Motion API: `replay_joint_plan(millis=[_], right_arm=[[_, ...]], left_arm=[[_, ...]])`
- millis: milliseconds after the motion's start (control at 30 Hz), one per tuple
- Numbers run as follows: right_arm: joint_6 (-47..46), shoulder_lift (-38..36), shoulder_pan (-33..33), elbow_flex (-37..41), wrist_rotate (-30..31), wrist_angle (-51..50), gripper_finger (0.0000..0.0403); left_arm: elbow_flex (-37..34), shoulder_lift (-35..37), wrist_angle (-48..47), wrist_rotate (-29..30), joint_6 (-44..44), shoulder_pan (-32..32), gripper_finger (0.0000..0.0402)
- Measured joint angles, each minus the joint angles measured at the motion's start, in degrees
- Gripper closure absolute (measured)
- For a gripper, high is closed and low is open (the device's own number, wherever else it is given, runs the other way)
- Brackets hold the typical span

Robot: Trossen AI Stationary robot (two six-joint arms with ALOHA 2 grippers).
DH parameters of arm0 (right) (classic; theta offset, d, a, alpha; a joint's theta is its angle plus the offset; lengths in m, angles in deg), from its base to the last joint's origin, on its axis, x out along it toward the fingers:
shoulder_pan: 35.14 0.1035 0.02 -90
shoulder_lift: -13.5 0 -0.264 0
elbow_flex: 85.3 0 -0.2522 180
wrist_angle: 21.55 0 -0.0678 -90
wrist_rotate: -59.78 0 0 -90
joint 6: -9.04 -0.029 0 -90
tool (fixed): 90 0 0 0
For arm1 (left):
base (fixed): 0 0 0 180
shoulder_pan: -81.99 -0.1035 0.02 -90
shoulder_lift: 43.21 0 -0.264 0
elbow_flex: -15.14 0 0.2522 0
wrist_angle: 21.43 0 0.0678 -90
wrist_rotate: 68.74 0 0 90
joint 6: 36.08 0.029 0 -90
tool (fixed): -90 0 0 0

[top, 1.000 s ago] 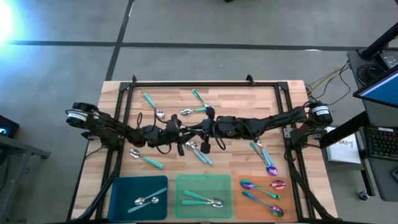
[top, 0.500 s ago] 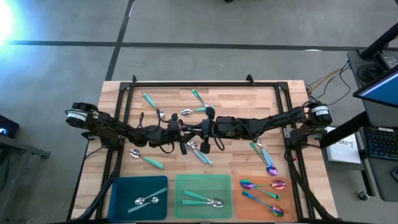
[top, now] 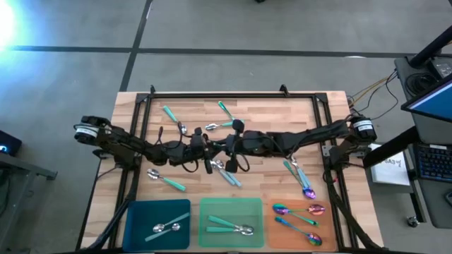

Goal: Sort silverware by color (type)
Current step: Put the light green spoon into the light green bin

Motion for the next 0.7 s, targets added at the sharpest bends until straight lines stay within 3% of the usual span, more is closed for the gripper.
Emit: replay_joint_plan(millis=[600, 700], right_arm=[[-1.07, -0.31, -0.74, -16.62, 1.60, -33.70, 0.0311], [-1.34, -0.31, -0.63, -19.13, 2.45, -40.46, 0.0299]], left_arm=[[-0.17, 0.11, -1.92, -2.48, -1.49, -0.02, 0.0381], [-0.17, 0.11, -1.89, -5.19, -1.78, -0.09, 0.0381]])
